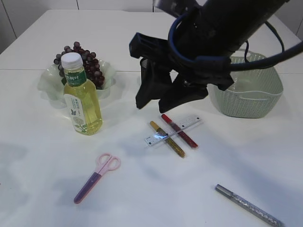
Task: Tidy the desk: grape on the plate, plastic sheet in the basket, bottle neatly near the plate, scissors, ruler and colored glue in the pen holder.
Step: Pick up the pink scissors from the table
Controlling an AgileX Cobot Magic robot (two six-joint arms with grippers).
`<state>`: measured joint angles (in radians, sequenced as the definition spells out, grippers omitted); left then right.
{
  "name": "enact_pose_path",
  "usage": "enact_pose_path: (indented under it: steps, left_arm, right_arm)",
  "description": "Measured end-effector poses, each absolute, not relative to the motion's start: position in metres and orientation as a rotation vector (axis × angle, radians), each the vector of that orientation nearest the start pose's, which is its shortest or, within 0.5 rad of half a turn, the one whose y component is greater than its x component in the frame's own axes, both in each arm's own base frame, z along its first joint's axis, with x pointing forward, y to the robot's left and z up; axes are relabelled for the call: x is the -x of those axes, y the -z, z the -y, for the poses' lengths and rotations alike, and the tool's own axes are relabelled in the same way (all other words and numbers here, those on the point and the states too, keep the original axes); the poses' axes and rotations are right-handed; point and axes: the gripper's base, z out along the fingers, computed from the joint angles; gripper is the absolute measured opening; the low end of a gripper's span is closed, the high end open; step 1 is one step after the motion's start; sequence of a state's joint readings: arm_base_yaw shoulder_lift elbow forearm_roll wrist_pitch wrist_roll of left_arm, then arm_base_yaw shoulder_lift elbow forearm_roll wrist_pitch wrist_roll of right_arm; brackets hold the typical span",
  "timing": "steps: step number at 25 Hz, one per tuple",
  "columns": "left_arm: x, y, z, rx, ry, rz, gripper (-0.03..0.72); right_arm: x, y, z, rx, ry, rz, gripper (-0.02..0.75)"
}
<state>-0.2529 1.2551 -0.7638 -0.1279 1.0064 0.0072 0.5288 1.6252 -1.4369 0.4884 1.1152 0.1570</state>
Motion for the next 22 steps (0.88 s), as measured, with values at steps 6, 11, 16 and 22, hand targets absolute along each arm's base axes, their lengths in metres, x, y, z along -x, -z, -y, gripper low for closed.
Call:
enact_pose_path:
  steps: [6,11,16,22]
  left_arm:
    - [-0.193,-0.238,0.060,-0.304,0.199,-2.965,0.305]
    - [-0.192,-0.238,0.060,-0.305,0.199,-2.967,0.299]
    - [-0.189,-0.239,0.072,-0.424,0.206,-2.945,0.298]
    - [-0.198,-0.245,0.103,-0.586,0.237,-2.834,0.300]
  right_arm:
    - [-0.281,-0.331,-0.212,0.221,-0.958,-2.707,0.345]
    - [-0.280,-0.332,-0.213,0.221,-0.993,-2.713,0.345]
    - [-0.277,-0.328,-0.209,0.290,-0.912,-2.760,0.345]
    - [-0.277,-0.316,-0.188,0.429,-0.530,-2.857,0.345]
